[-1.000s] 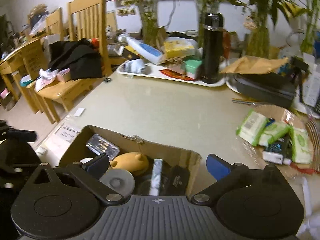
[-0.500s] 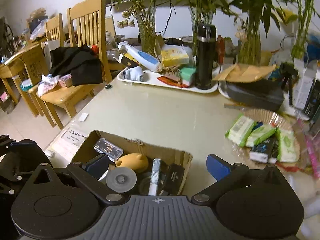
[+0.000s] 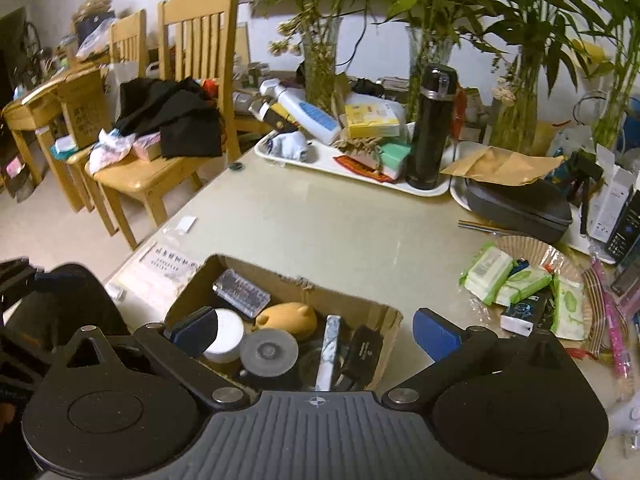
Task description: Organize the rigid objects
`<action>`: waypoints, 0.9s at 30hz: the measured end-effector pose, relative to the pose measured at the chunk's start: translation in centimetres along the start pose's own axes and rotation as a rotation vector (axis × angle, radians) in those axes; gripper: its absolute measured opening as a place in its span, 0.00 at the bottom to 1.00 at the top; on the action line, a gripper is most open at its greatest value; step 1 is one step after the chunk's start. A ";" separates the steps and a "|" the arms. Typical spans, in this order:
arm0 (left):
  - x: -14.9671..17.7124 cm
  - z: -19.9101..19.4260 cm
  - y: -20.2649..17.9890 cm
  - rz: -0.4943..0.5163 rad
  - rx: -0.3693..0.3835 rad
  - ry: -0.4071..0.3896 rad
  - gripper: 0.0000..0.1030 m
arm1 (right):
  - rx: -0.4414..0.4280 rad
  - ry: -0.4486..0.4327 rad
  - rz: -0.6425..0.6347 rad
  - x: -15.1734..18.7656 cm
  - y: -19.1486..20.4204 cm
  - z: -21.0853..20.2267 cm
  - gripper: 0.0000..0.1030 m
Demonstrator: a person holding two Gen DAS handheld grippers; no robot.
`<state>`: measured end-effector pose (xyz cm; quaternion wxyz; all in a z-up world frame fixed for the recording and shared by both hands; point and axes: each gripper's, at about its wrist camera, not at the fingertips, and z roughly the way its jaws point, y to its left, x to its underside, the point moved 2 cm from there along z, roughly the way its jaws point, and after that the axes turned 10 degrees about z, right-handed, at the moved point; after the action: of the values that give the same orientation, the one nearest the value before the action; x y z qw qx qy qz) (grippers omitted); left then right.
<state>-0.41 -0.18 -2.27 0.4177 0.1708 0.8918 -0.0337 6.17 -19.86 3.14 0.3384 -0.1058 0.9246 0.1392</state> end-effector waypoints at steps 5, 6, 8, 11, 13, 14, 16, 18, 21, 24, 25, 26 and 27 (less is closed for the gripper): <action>0.0 0.1 0.3 -0.012 0.001 0.003 1.00 | -0.010 0.002 -0.007 0.9 0.0 -0.1 1.00; 0.0 0.2 0.4 -0.012 0.002 0.004 1.00 | -0.013 0.002 -0.001 1.1 -0.1 -0.2 1.00; 0.0 0.2 0.4 -0.015 0.003 0.008 1.00 | -0.016 0.002 0.013 1.2 -0.5 -0.1 1.00; 0.1 0.3 0.4 -0.012 -0.001 0.017 1.00 | -0.009 -0.003 0.044 1.5 -1.3 -0.1 1.00; 0.1 0.3 0.5 -0.011 -0.004 0.020 1.00 | -0.004 -0.006 0.075 1.6 -2.0 0.0 1.00; 0.1 0.3 0.5 -0.011 -0.005 0.021 1.00 | -0.001 -0.006 0.087 1.6 -2.3 0.0 1.00; 0.0 0.3 0.5 -0.014 0.000 0.021 1.00 | 0.007 -0.006 0.116 1.7 -2.9 0.0 1.00; -0.1 0.4 0.4 -0.016 0.004 0.019 1.00 | 0.011 -0.006 0.145 1.8 -3.4 -0.1 1.00; -0.2 0.5 0.3 -0.008 0.015 0.016 1.00 | 0.005 -0.011 0.173 2.0 -3.9 -0.4 1.00; -0.2 0.5 0.1 0.003 0.011 0.021 1.00 | 0.003 -0.010 0.176 2.2 -3.9 -0.6 1.00; -0.2 0.6 0.1 0.006 0.009 0.025 1.00 | 0.002 -0.008 0.176 2.3 -3.9 -0.6 1.00; -0.2 0.7 0.1 0.009 0.005 0.033 1.00 | -0.001 -0.001 0.179 2.4 -3.8 -0.5 1.00; -0.1 0.8 0.1 0.013 0.002 0.042 1.00 | -0.002 0.004 0.182 2.5 -3.7 -0.4 1.00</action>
<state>0.31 -0.26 -2.71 0.3988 0.1778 0.8992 -0.0281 5.12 -23.75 1.11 0.3225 -0.0220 0.9309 0.1700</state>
